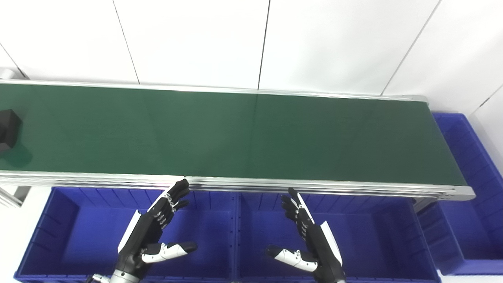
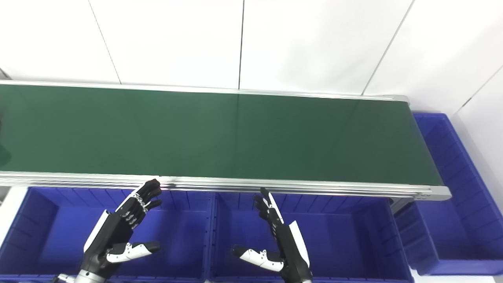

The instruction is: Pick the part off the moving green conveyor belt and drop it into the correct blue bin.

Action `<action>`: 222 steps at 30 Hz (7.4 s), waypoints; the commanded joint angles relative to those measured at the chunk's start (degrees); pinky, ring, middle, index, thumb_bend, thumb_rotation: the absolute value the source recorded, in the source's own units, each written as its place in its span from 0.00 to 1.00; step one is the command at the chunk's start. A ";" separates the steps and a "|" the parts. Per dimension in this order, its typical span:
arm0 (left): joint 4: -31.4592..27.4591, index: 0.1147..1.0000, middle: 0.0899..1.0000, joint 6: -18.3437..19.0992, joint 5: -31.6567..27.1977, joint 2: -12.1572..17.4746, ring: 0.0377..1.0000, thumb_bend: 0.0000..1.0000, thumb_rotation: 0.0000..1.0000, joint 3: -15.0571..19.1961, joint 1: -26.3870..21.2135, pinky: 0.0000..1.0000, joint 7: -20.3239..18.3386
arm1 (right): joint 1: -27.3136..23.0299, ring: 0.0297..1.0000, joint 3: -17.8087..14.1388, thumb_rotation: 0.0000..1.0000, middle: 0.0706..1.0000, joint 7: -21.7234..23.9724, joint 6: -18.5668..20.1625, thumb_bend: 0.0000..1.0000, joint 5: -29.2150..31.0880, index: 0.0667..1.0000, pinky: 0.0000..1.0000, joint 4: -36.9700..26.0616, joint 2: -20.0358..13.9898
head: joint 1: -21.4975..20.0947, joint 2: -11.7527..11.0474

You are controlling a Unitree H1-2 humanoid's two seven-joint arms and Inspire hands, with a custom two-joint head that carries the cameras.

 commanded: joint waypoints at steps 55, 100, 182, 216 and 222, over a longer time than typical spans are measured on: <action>5.06 0.80 0.84 -2.64 6.51 -2.78 0.82 0.99 0.26 -2.60 -1.79 0.75 5.10 | -1.59 1.00 -2.87 0.45 0.98 1.95 -8.82 0.79 5.96 1.00 1.00 6.59 -2.35 | 23.16 -15.44; 6.43 0.77 0.81 -2.64 10.40 -3.12 0.80 0.97 0.27 -9.78 -3.02 0.71 12.98 | 4.47 0.92 -11.50 0.44 0.90 5.69 -10.79 0.68 14.70 1.00 1.00 -7.59 -0.80 | 24.91 -16.75; 0.47 0.82 0.85 -2.63 14.82 5.93 0.83 0.95 0.28 -18.18 -4.85 0.79 25.78 | -14.93 0.84 -10.14 0.54 0.87 3.16 13.98 0.87 -0.52 0.96 0.83 -28.99 -2.11 | 5.67 -2.00; -10.84 0.87 0.89 1.11 14.73 3.49 0.88 0.87 0.34 -11.05 0.59 0.85 14.95 | -22.47 0.85 -8.65 0.50 0.87 4.44 20.18 0.86 -2.40 0.95 0.85 -24.59 -3.57 | 8.42 3.01; -7.32 0.85 0.88 -0.55 16.08 1.82 0.87 0.87 0.33 -9.83 0.59 0.83 15.44 | -22.58 0.84 -8.45 0.49 0.86 4.70 19.57 0.85 -2.43 0.95 0.84 -23.84 -4.00 | 9.32 2.19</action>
